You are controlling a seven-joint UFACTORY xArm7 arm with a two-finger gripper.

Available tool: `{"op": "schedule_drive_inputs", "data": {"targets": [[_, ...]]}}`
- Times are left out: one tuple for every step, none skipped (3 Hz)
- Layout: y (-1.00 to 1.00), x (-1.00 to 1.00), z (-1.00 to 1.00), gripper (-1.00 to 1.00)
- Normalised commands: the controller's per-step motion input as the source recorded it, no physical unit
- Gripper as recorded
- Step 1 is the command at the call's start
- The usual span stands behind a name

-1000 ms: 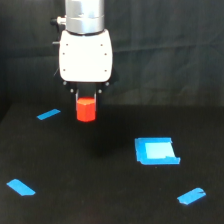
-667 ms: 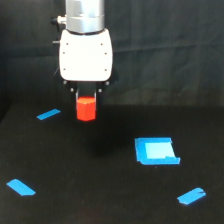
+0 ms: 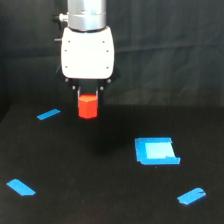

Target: Pick up the red object from the table

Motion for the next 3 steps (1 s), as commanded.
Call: {"op": "schedule_drive_inputs", "data": {"targets": [[0.03, 0.00, 0.20, -0.95], [0.03, 0.07, 0.15, -1.00], [0.02, 0.10, 0.01, -1.00]]}}
